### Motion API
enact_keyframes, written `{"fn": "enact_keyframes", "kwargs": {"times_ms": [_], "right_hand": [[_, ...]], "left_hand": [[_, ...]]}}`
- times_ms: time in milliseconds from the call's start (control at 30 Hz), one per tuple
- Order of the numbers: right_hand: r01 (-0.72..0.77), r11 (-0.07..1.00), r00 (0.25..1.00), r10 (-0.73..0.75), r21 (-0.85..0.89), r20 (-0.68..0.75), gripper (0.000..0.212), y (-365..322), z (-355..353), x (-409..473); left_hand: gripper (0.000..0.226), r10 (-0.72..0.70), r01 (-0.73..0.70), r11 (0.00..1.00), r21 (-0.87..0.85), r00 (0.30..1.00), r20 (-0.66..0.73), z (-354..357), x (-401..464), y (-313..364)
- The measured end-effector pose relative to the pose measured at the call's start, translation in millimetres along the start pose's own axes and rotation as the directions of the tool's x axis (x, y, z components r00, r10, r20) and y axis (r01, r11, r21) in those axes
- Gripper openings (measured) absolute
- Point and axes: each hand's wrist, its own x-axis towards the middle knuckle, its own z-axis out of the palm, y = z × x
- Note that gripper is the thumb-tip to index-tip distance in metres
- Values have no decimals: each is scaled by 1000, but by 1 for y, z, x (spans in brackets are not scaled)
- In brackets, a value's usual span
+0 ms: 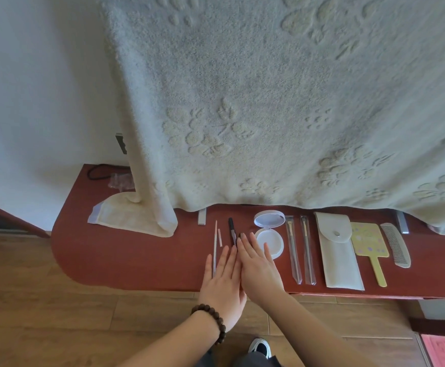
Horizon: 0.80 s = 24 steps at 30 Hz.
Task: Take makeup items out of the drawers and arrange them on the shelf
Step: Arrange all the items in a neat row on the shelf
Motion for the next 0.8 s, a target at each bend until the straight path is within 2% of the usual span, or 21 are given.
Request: {"fn": "enact_keyframes", "kwargs": {"times_ms": [333,767,800], "right_hand": [[58,986,990,-36,155,-140,54,19,-14,18],[55,991,980,-31,122,-195,46,23,-9,33],[59,990,979,-32,130,-199,49,23,-9,33]], "left_hand": [[69,5,-7,998,58,999,41,-4,-2,-5],[72,-46,47,998,-53,999,5,-2,-4,3],[73,-66,69,994,-84,997,39,-3,-4,2]]}}
